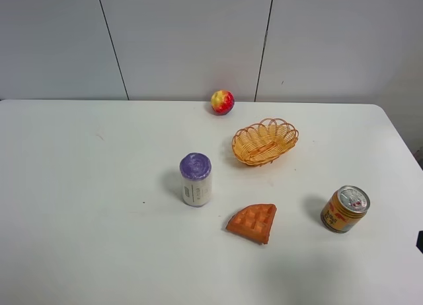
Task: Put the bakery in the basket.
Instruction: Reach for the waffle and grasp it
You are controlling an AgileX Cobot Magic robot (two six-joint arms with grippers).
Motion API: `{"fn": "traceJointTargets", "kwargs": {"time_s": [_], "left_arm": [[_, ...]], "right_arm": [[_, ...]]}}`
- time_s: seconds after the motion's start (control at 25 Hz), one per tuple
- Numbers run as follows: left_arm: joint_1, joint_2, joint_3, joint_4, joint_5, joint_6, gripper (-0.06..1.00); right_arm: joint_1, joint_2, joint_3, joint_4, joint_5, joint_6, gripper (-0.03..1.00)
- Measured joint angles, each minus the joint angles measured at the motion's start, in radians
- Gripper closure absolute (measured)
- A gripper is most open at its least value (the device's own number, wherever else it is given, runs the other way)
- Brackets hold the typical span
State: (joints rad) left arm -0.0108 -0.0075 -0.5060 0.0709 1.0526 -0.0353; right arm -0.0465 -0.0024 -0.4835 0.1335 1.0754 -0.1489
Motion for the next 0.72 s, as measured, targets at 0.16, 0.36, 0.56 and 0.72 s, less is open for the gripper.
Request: {"fn": "traceJointTargets", "kwargs": {"time_s": [0.16, 0.36, 0.56, 0.72], "left_arm": [[0.000, 0.000, 0.000, 0.000, 0.000, 0.000, -0.05], [0.000, 0.000, 0.000, 0.000, 0.000, 0.000, -0.05], [0.000, 0.000, 0.000, 0.000, 0.000, 0.000, -0.05], [0.000, 0.000, 0.000, 0.000, 0.000, 0.000, -0.05]], "right_arm": [[0.000, 0.000, 0.000, 0.000, 0.000, 0.000, -0.02], [0.000, 0.000, 0.000, 0.000, 0.000, 0.000, -0.02], [0.000, 0.000, 0.000, 0.000, 0.000, 0.000, -0.02], [0.000, 0.000, 0.000, 0.000, 0.000, 0.000, -0.02]]}}
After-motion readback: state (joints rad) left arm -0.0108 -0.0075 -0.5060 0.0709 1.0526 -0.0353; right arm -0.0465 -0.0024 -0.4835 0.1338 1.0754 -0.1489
